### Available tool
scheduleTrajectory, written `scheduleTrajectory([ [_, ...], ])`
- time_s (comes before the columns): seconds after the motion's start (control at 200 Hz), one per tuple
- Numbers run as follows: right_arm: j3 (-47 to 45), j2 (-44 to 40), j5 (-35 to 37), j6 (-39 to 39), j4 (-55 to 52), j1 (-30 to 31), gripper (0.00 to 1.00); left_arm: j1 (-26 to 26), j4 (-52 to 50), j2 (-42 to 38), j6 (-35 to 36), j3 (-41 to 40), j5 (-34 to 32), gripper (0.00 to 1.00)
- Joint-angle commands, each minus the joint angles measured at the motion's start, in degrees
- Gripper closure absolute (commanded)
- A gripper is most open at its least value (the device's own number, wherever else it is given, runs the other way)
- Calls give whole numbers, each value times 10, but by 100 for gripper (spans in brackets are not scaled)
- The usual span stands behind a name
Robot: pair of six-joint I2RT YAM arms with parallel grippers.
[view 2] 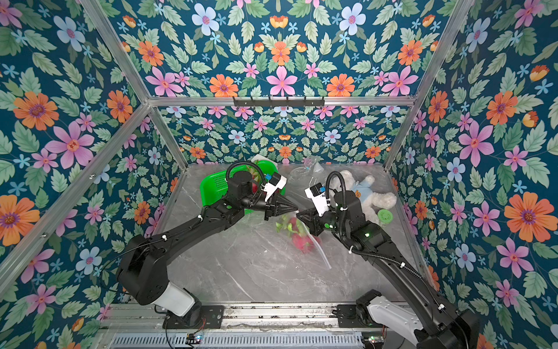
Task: Open the zip-top bag and take out the dragon fruit
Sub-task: Unzip the zipper on the zipper food storage bag.
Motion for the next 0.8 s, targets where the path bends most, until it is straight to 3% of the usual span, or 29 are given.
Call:
scheduleTrajectory([
  [0.0, -9, -5, -17, 19, -19, 1, 99, 8, 57, -7, -8, 1, -67, 100],
  [0.615, -106, -89, -10, 77, -59, 1, 98, 47, 33, 30, 16, 54, -169, 100],
  [0.795, -136, -107, -8, 98, -56, 1, 98, 73, 7, 39, 23, 79, -260, 100],
])
